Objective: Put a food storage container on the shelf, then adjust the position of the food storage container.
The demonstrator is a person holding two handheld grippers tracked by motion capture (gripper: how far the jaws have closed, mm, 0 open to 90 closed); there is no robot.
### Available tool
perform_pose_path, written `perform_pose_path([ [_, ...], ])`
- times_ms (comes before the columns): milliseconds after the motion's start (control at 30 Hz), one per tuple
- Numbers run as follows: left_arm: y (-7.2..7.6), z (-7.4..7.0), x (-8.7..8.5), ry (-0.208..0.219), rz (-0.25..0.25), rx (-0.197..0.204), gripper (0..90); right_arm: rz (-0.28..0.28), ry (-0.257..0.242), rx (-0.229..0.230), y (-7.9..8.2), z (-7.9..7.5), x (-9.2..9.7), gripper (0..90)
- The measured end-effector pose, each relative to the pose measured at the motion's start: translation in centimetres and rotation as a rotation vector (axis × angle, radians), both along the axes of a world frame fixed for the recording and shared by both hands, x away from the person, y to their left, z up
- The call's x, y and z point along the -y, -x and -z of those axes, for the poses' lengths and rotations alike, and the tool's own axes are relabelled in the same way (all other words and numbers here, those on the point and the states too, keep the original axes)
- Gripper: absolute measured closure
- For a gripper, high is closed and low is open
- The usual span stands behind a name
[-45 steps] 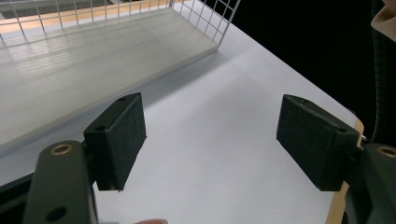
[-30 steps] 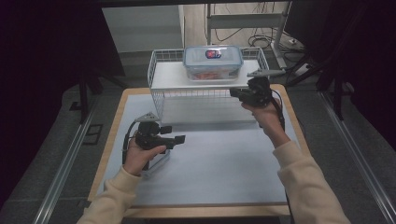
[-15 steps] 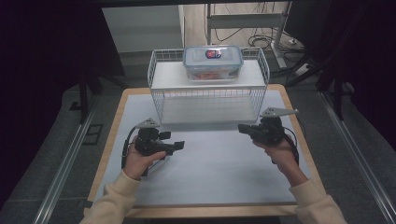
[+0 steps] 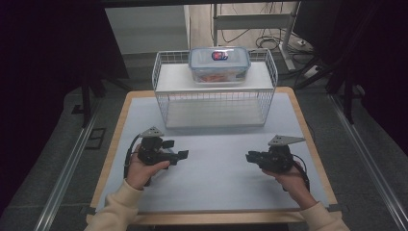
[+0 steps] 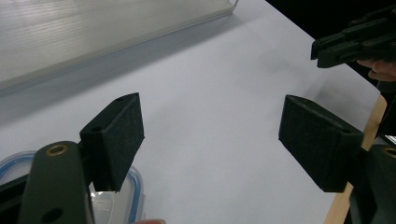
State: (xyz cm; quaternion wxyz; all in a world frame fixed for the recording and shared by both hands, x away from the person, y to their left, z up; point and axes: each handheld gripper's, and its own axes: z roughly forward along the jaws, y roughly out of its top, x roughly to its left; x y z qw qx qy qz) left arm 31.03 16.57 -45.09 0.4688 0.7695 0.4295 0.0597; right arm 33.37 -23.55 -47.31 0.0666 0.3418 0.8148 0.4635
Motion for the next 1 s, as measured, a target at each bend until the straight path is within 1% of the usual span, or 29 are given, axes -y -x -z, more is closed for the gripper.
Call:
perform_pose_path([
  [33, 0.0, 0.0, 0.0, 0.000, -0.001, -0.001, 21.7, -0.001, -0.001, -0.002, 0.0, 0.1, 0.0, 64.3],
  [100, 0.0, 0.1, -0.1, 0.000, 0.000, -0.004, 21.5, -0.006, -0.003, -0.008, 0.0, 0.3, -0.1, 58.8],
  [233, 0.0, 0.3, -0.1, -0.007, -0.001, -0.007, 21.5, -0.008, -0.005, -0.007, 0.1, 0.5, -0.2, 50.3],
  [367, 0.1, 0.2, -0.2, -0.008, -0.003, -0.003, 21.6, -0.002, -0.014, -0.014, 0.2, 0.8, 0.0, 46.0],
  [633, 0.5, 0.0, -0.9, -0.003, -0.016, 0.007, 21.6, 0.004, -0.009, -0.038, 0.5, 1.6, 0.2, 43.1],
  [800, 0.8, -0.1, -1.5, 0.004, -0.027, 0.010, 21.7, 0.007, -0.004, -0.039, 0.6, 1.8, 0.2, 42.5],
  [1000, 1.1, -0.2, -2.3, -0.003, -0.035, 0.015, 21.8, 0.005, 0.004, -0.045, 0.5, 2.0, 0.0, 42.0],
])
